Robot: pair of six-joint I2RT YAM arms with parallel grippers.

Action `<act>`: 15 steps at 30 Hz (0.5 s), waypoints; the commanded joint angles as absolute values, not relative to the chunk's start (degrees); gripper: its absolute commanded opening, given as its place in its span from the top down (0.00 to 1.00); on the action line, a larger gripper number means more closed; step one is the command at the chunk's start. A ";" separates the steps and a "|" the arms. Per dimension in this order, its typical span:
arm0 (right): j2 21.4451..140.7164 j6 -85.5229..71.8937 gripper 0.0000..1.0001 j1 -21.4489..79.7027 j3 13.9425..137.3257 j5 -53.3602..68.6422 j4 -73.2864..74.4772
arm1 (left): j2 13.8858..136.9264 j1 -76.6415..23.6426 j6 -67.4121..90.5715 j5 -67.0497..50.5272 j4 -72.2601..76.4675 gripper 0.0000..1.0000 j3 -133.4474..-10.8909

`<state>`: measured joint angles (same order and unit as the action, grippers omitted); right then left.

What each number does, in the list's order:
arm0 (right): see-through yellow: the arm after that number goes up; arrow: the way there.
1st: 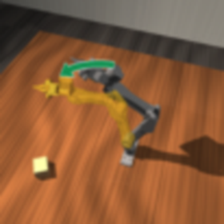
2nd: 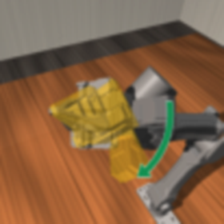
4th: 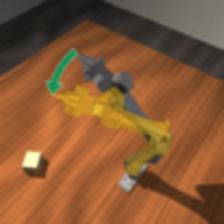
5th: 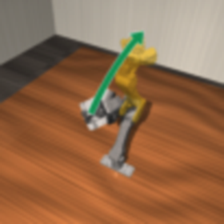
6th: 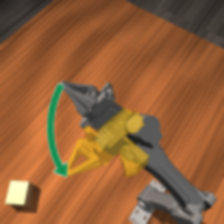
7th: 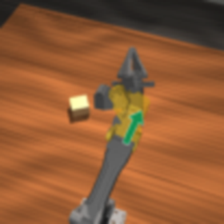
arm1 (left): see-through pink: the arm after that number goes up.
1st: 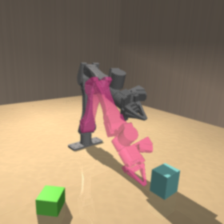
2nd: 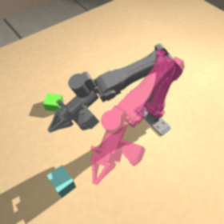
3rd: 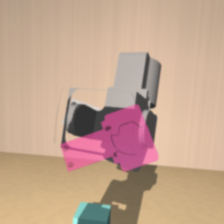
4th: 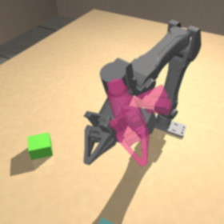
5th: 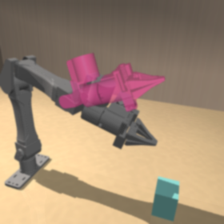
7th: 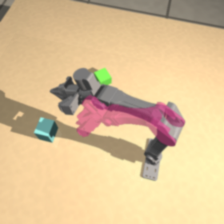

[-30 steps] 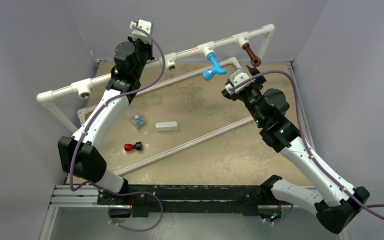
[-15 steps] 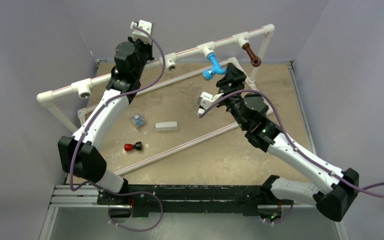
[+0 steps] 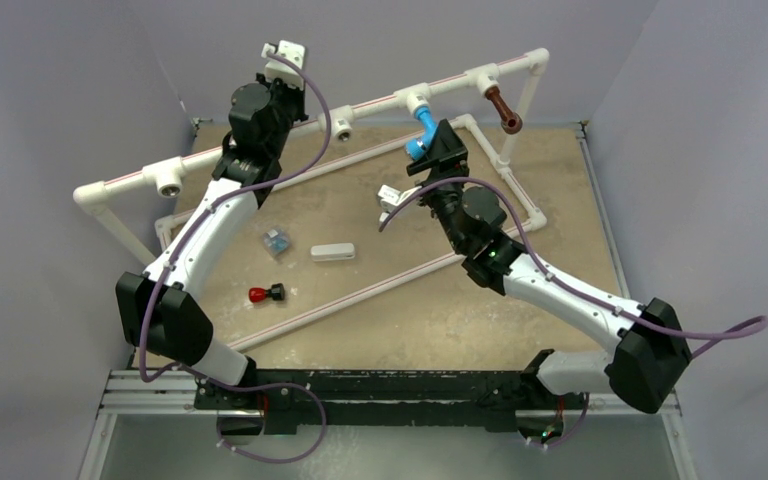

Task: Install the water faucets

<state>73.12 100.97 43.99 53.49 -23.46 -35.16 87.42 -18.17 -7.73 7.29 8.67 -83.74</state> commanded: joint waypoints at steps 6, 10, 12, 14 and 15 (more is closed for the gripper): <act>74.93 105.50 0.25 45.46 53.53 -24.72 -43.07 | 88.74 -19.68 -8.00 2.77 2.81 1.00 -81.74; 75.94 105.34 0.28 45.85 53.77 -24.72 -43.41 | 88.77 -19.62 -7.98 2.70 2.78 1.00 -81.74; 76.51 105.12 0.31 45.96 53.94 -24.76 -43.53 | 88.69 -19.66 -8.05 2.75 2.73 1.00 -81.74; 77.02 104.71 0.34 45.90 54.17 -25.05 -43.75 | 88.68 -19.67 -8.09 2.80 2.81 1.00 -81.74; 77.16 104.41 0.36 45.91 54.27 -25.34 -43.66 | 88.68 -19.63 -8.09 2.82 2.81 1.00 -81.74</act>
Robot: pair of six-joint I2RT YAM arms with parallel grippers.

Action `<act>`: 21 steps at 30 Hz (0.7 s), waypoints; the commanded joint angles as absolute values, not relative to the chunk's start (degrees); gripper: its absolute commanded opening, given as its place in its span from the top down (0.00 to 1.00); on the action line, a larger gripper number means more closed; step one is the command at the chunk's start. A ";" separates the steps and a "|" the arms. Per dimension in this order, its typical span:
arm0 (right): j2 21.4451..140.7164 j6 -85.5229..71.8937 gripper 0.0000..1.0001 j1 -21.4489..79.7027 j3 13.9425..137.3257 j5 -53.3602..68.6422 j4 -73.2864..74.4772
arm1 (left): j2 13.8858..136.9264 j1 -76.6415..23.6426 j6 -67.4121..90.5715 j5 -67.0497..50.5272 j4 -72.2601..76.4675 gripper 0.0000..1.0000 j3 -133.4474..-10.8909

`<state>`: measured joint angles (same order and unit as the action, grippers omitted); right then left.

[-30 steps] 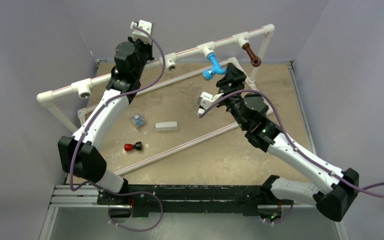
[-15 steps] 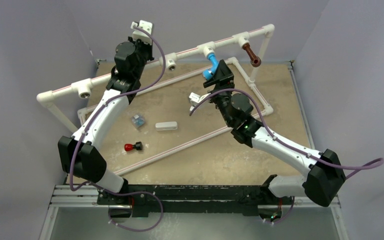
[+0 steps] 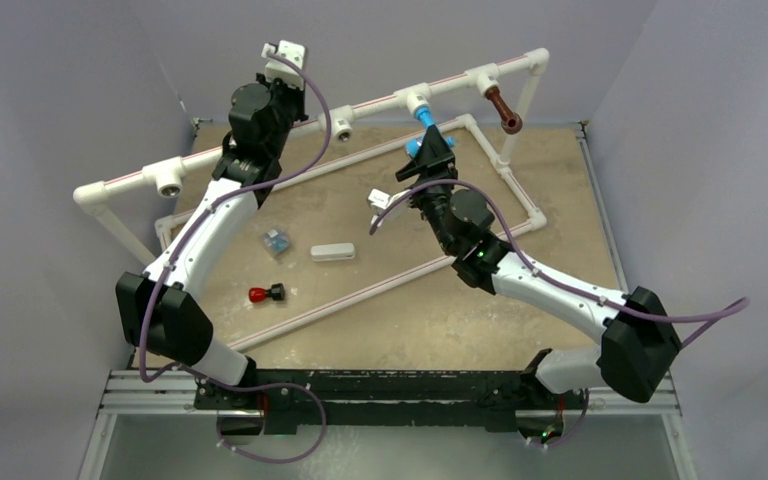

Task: Install the water faucets

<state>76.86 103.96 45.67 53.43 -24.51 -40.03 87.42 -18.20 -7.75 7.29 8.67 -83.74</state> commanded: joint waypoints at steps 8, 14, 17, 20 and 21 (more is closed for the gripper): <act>77.60 102.04 0.70 45.97 55.17 -26.27 -43.11 | 88.51 -19.67 -8.02 2.65 2.81 1.00 -81.71; 77.37 97.64 1.00 45.97 56.01 -26.54 -43.24 | 88.37 -19.69 -8.03 2.77 2.81 1.00 -81.65; 76.81 92.77 1.00 45.97 56.92 -25.63 -42.82 | 88.37 -19.68 -7.99 2.64 2.81 1.00 -81.65; 76.35 84.45 1.00 45.92 58.85 -24.72 -41.89 | 88.33 -19.62 -7.99 2.64 2.77 1.00 -81.65; 76.22 79.54 1.00 45.96 59.85 -24.48 -41.01 | 88.33 -19.66 -8.00 2.66 2.80 1.00 -81.65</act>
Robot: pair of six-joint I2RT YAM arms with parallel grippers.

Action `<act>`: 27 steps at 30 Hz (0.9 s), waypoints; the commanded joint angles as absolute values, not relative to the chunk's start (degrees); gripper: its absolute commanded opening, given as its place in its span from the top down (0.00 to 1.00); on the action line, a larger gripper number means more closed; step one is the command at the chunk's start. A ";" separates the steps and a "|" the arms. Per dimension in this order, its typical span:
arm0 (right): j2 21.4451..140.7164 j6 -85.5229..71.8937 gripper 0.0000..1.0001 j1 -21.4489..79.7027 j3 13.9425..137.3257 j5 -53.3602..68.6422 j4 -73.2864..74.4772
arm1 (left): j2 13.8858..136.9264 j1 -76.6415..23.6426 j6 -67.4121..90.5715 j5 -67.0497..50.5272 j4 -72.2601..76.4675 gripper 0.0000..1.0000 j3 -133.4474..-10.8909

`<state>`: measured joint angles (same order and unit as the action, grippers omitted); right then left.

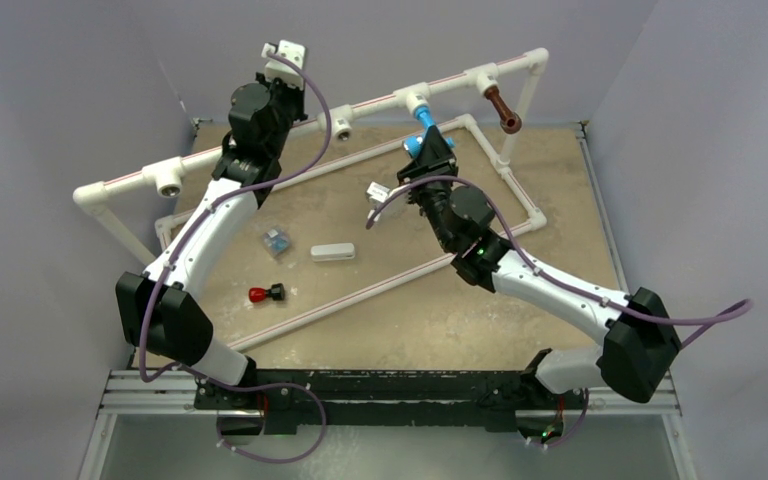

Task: Install the water faucets

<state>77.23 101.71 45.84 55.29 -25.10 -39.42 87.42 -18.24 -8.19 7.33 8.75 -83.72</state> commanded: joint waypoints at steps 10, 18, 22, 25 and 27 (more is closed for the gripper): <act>74.62 38.26 1.00 45.80 63.85 -22.49 -39.78 | 88.46 -19.67 -8.07 2.64 2.80 1.00 -81.74; 72.80 0.11 1.00 42.34 64.75 -25.30 -40.84 | 88.33 -19.60 -7.90 2.49 2.80 1.00 -81.74; 71.80 -20.31 1.00 37.91 64.45 -22.94 -40.45 | 88.03 -19.67 -7.85 2.50 2.79 1.00 -81.65; 71.72 -28.27 1.00 35.74 64.46 -21.03 -40.35 | 87.96 -19.67 -7.89 2.54 2.81 1.00 -81.65; 71.87 -27.95 1.00 35.68 64.95 -20.34 -40.56 | 87.74 -19.59 -7.84 2.54 2.89 1.00 -81.57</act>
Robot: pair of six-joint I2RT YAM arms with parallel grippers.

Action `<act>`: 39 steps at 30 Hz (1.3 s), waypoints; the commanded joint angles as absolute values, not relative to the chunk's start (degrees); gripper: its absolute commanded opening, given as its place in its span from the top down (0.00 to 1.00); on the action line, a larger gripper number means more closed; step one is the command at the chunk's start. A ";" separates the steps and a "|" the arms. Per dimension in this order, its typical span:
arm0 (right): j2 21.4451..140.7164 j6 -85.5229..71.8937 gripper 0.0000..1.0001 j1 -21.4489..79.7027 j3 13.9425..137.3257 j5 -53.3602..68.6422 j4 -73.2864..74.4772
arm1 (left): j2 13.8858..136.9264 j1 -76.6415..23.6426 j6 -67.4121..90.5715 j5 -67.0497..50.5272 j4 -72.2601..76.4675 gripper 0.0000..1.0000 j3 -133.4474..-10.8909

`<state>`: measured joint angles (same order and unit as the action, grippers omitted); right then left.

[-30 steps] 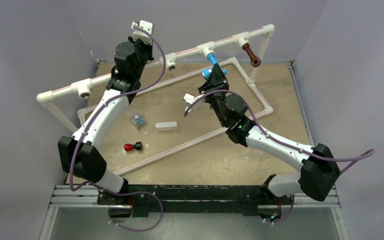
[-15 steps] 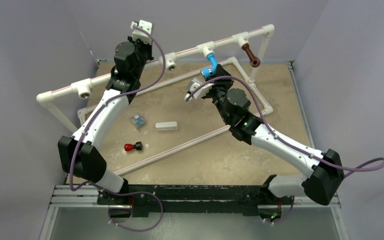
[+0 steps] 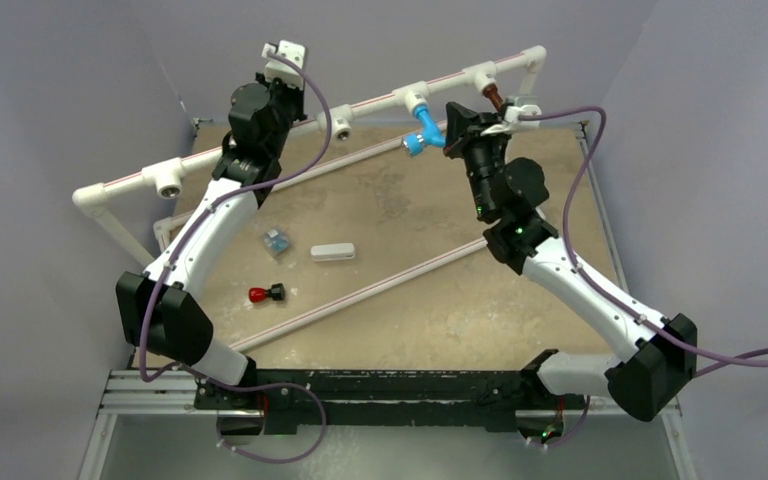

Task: Install the water faucets

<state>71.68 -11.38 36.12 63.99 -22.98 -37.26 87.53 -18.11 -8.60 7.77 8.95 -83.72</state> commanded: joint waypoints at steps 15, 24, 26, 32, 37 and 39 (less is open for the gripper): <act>65.46 -5.72 0.58 35.68 65.93 -17.89 -33.44 | 87.89 -19.60 -7.88 2.62 2.99 1.00 -81.56; 63.19 26.01 0.31 35.68 67.81 -4.87 -20.41 | 88.24 -19.65 -7.83 2.58 2.81 1.00 -81.65; 62.45 33.28 0.30 35.77 67.20 -1.29 -16.65 | 88.24 -19.65 -7.88 2.62 2.81 1.00 -81.65; 61.30 55.83 0.27 38.34 64.79 -0.75 -9.54 | 88.32 -19.68 -7.88 2.52 2.77 1.00 -81.74; 63.68 72.39 0.27 42.75 61.11 -12.40 -13.23 | 88.37 -19.61 -7.88 2.53 2.77 1.00 -81.74; 64.39 78.44 0.27 43.61 58.55 -15.22 -19.54 | 88.33 -19.65 -7.94 2.62 2.74 1.00 -81.74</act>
<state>62.96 60.14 41.91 62.17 -6.92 -12.53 87.50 -18.13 -8.60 7.77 8.95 -83.72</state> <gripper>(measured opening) 0.730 0.002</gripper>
